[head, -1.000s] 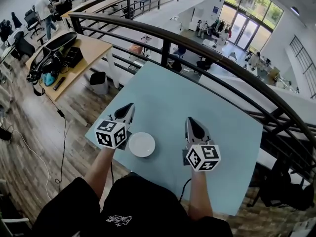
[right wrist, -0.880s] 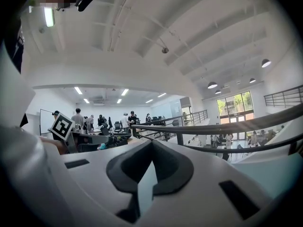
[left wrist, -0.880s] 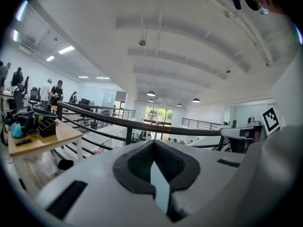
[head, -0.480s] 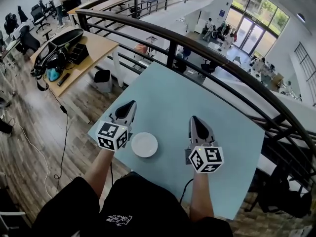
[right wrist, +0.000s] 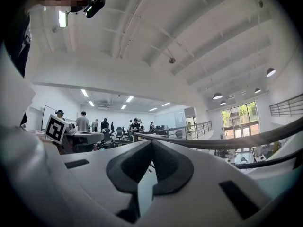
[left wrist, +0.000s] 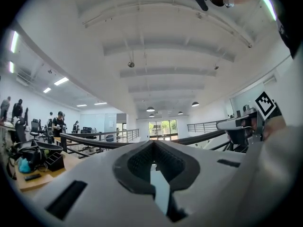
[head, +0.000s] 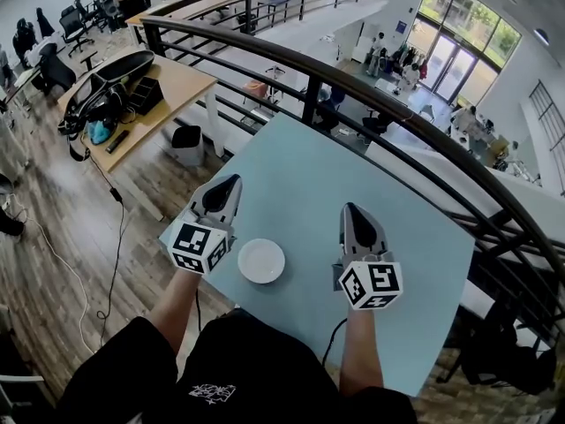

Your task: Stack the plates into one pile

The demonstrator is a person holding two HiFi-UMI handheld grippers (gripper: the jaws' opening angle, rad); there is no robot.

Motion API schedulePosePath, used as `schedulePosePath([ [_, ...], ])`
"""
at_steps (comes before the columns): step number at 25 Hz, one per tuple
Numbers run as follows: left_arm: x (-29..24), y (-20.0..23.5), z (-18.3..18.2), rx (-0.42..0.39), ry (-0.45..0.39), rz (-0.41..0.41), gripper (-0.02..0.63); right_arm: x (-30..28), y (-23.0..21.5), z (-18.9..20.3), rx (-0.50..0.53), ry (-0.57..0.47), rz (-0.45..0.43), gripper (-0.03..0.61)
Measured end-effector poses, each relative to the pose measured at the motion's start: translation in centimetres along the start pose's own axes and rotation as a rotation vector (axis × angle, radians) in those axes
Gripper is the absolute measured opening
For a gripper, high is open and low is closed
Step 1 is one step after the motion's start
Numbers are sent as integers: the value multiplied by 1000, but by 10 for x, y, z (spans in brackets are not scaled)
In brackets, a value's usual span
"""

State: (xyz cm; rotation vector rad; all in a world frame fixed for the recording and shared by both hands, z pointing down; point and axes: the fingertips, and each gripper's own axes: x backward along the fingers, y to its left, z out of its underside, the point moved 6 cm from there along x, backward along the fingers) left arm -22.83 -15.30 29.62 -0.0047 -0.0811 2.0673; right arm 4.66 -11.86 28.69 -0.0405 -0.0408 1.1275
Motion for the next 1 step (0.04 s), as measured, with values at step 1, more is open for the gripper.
schedulePosePath([
  [1,1,0,-2,-1,-9,-1,8,0,1,-1,3,-5,-1,6],
])
